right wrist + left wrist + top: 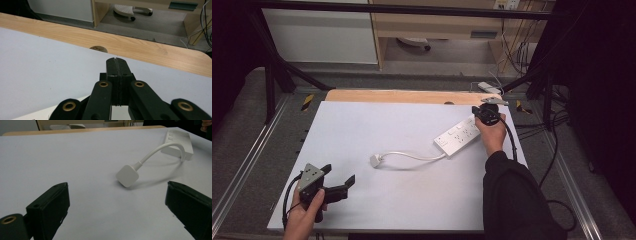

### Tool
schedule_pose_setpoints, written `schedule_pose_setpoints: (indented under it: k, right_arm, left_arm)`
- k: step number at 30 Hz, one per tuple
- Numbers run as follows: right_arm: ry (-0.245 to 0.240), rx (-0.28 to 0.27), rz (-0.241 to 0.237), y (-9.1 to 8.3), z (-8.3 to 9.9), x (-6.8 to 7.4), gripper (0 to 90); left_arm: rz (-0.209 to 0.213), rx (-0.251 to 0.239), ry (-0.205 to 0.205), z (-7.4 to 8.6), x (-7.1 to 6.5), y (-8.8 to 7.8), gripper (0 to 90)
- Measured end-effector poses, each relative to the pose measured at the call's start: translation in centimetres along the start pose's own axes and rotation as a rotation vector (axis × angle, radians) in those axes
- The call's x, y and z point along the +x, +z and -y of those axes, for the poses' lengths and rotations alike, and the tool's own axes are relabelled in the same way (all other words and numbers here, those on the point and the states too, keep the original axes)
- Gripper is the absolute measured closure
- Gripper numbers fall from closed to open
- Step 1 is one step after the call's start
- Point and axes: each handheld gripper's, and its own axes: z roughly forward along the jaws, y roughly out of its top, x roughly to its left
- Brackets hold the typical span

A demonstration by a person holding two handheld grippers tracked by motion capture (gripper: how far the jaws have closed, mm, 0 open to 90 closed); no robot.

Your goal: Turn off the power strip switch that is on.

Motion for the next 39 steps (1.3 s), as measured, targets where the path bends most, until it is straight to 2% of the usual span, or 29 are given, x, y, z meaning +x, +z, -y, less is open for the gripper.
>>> schedule_pose_setpoints:
  k: [12,15,19,39]
  right_arm:
    - [0.036,0.027,0.001,1.2,0.8,0.2,90.0]
    - [0.029,0.035,0.007,1.3,1.0,0.2,90.0]
    - [0.041,0.039,0.010,1.4,1.2,0.0,90.0]
    - [0.014,0.055,-0.007,1.2,2.1,0.3,90.0]
  left_arm:
    - [0.004,-0.002,-0.002,0.0,0.0,0.0,5.6]
    - [0.003,-0.002,-0.002,0.0,0.0,0.0,5.6]
    - [0.004,-0.002,-0.001,0.0,0.0,0.0,5.6]
    - [0.007,-0.003,0.001,0.0,-0.1,0.0,5.6]
